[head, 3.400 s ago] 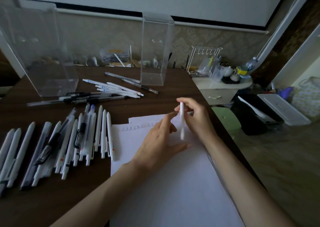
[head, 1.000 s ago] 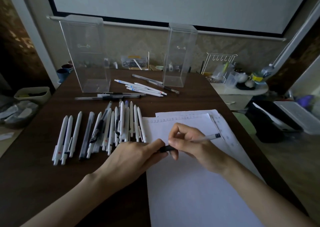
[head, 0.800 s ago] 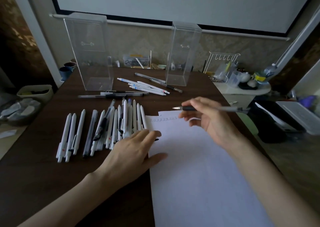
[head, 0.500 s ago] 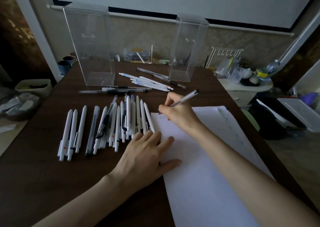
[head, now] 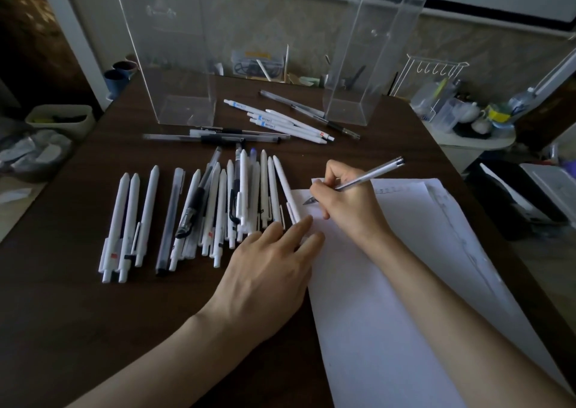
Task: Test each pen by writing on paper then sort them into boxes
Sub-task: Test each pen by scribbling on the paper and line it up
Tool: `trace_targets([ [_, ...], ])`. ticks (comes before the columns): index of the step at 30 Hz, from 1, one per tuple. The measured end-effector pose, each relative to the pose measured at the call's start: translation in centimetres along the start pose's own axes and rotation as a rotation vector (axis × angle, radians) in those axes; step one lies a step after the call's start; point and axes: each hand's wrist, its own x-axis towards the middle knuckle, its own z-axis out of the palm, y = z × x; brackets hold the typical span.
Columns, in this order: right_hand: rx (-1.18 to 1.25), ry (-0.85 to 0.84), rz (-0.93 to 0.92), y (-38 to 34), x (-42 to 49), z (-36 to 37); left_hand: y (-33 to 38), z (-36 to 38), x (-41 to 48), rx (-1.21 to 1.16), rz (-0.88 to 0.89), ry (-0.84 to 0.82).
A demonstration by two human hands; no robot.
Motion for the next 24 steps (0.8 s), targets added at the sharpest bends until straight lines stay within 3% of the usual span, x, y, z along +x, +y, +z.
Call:
trace_targets([
  [5, -0.012, 0.018, -0.008, -0.03, -0.05, -0.08, 0.46, -0.23, -0.14, -0.014, -0.069, -0.021],
  [24, 0.017, -0.023, 0.019, -0.29, -0.42, -0.18, 0.3, -0.54, -0.12, -0.032, -0.049, -0.037],
])
